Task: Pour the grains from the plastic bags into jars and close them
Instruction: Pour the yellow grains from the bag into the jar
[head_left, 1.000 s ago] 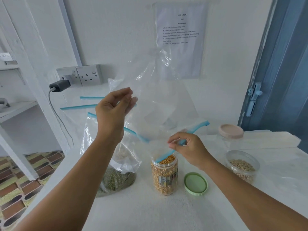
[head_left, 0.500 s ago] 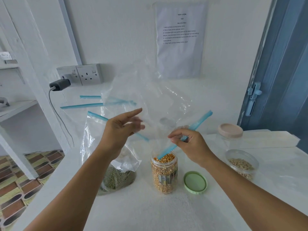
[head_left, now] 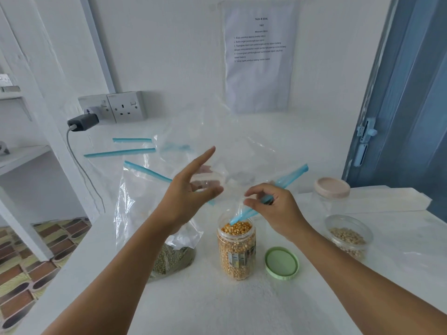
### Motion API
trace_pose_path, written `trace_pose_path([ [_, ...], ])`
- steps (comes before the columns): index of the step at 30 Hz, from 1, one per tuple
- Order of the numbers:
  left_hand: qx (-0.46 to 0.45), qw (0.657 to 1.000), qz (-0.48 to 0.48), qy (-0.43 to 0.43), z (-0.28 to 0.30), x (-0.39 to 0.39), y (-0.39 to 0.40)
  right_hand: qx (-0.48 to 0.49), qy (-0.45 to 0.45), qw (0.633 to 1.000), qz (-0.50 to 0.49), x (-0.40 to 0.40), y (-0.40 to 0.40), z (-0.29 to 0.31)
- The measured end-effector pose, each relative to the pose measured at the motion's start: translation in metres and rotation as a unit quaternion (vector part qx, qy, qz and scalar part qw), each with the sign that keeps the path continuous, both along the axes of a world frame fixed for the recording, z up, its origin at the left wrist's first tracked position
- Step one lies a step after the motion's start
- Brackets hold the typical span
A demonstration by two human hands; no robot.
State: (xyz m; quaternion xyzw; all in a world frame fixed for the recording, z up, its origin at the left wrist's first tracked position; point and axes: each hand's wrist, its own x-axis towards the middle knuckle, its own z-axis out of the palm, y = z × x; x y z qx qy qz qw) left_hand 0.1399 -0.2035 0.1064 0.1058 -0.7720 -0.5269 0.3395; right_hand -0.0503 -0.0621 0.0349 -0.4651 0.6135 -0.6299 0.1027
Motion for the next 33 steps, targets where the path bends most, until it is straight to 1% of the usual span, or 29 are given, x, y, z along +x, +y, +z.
trace_pose_path([
  [2, -0.025, 0.999, 0.004, -0.024, -0.007, -0.003, 0.001, -0.007, -0.003, 1.0, -0.001, 0.002, 0.0, -0.002],
  [6, -0.06, 0.993, 0.099, 0.029, -0.014, -0.011, -0.004, 0.006, 0.009, 1.0, 0.027, 0.001, 0.002, -0.003],
  [8, -0.091, 0.986, 0.132, 0.036, -0.015, -0.014, -0.008, 0.015, 0.008, 0.999, 0.031, -0.001, 0.003, -0.002],
  [10, -0.11, 0.983, 0.141, 0.028, -0.016, -0.016, -0.007, 0.02, 0.007, 1.0, 0.022, -0.001, 0.003, -0.002],
  [12, -0.098, 0.988, 0.119, 0.021, -0.017, -0.017, -0.003, 0.02, 0.008, 1.0, 0.012, 0.001, 0.002, -0.004],
  [15, -0.058, 0.996, 0.062, 0.03, -0.015, -0.017, 0.003, 0.012, -0.013, 1.0, 0.001, 0.003, 0.002, -0.008],
  [17, -0.058, 0.995, 0.067, 0.043, -0.01, -0.018, 0.003, 0.012, -0.019, 1.0, -0.012, 0.002, 0.003, -0.012],
  [19, -0.087, 0.991, 0.089, 0.051, -0.005, -0.021, 0.004, 0.019, -0.021, 1.0, -0.014, 0.001, 0.004, -0.015],
  [22, -0.164, 0.978, 0.119, 0.055, -0.004, -0.028, 0.011, 0.022, -0.029, 0.999, -0.002, 0.006, 0.002, -0.014],
  [23, -0.171, 0.977, 0.12, 0.052, -0.005, -0.029, 0.013, 0.021, -0.028, 0.999, -0.006, 0.008, 0.0, -0.013],
  [25, -0.147, 0.984, 0.096, 0.033, -0.007, -0.029, 0.013, 0.01, -0.021, 0.999, -0.032, 0.009, -0.002, -0.01],
  [28, -0.072, 0.997, 0.0, -0.015, -0.013, -0.021, 0.01, -0.008, -0.014, 0.998, -0.056, 0.007, -0.002, -0.008],
  [29, -0.068, 0.997, -0.021, -0.033, -0.016, -0.018, 0.009, -0.01, -0.012, 0.998, -0.056, 0.006, -0.001, -0.008],
  [31, -0.087, 0.994, -0.014, -0.06, -0.021, -0.016, 0.008, -0.003, -0.003, 0.999, -0.049, 0.008, 0.0, -0.009],
  [33, -0.092, 0.994, 0.02, -0.054, -0.024, -0.019, 0.007, 0.011, 0.005, 0.999, -0.033, 0.01, 0.0, -0.01],
])
